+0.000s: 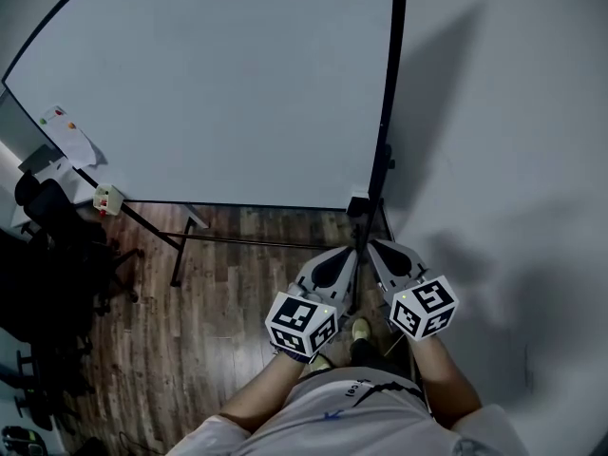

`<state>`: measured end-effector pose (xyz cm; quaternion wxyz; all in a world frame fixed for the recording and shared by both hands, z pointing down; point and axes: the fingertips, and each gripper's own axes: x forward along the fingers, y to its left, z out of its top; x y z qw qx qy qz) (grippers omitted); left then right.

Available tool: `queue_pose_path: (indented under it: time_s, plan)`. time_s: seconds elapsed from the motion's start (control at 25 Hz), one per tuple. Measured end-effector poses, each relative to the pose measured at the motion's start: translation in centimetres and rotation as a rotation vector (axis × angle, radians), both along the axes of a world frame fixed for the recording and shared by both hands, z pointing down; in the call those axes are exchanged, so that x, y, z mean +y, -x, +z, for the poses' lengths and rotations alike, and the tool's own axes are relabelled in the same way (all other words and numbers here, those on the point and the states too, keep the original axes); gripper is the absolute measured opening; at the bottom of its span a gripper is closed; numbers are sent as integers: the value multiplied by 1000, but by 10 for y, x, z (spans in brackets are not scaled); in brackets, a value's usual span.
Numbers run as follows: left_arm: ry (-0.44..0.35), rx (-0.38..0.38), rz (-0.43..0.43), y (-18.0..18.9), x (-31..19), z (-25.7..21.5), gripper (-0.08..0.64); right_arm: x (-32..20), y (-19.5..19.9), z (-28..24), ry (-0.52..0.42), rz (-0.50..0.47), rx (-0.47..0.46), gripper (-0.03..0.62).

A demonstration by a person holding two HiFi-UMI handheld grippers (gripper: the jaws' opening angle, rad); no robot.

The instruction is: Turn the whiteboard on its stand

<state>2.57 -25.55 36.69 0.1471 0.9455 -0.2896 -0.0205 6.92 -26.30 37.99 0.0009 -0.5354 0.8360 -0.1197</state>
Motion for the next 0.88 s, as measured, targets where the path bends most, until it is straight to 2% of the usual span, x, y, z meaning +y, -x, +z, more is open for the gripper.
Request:
queue_pose_path:
  time_s: [0.88]
  plan:
    - [-6,-8,-37,10,-9,5,0,-10,9,3,-3,-27,4,14]
